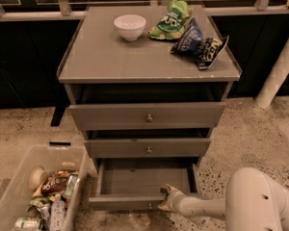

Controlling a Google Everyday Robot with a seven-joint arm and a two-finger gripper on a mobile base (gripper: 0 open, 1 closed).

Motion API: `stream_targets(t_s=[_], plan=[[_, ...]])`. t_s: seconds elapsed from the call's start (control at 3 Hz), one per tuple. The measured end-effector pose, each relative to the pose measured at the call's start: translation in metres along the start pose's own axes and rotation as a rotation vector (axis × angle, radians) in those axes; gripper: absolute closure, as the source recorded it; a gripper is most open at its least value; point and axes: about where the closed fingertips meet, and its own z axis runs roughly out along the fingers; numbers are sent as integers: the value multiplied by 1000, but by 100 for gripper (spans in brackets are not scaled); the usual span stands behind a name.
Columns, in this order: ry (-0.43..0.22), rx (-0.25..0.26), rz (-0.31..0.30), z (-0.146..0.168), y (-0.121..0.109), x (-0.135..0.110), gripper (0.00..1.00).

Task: Open bottom drawer

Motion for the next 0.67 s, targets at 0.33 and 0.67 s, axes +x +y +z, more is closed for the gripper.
stream_targets(t_s=[0.33, 0.67], plan=[[0, 0, 0, -1, -1, -1, 100], [-2, -2, 4, -6, 8, 2, 100]])
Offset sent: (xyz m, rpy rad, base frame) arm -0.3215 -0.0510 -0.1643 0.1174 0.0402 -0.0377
